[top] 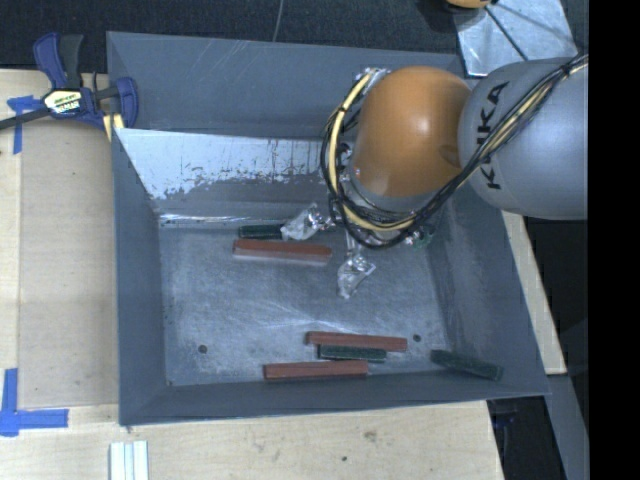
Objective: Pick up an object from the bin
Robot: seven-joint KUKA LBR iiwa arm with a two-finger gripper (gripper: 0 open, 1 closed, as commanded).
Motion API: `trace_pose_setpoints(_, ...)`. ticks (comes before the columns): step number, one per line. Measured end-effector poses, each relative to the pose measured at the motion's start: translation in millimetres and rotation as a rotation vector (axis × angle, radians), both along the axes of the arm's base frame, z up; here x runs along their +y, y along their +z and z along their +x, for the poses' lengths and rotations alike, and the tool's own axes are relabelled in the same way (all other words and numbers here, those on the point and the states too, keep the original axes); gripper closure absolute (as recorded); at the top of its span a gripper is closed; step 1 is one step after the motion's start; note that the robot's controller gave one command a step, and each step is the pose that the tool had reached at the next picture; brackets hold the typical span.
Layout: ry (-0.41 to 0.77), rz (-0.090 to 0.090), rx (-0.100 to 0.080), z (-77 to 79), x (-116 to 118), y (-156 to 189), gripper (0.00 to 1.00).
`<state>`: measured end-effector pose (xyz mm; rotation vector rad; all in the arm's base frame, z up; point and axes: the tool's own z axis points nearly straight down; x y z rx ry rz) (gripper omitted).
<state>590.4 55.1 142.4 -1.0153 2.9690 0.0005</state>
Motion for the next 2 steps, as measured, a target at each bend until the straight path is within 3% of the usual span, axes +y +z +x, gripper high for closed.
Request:
trace_pose_setpoints(1,-0.001,0.0,0.0,0.0,0,0,0.0)
trace_pose_setpoints(2,-0.144,0.013,-0.028,44.3,37,-57,1.0)
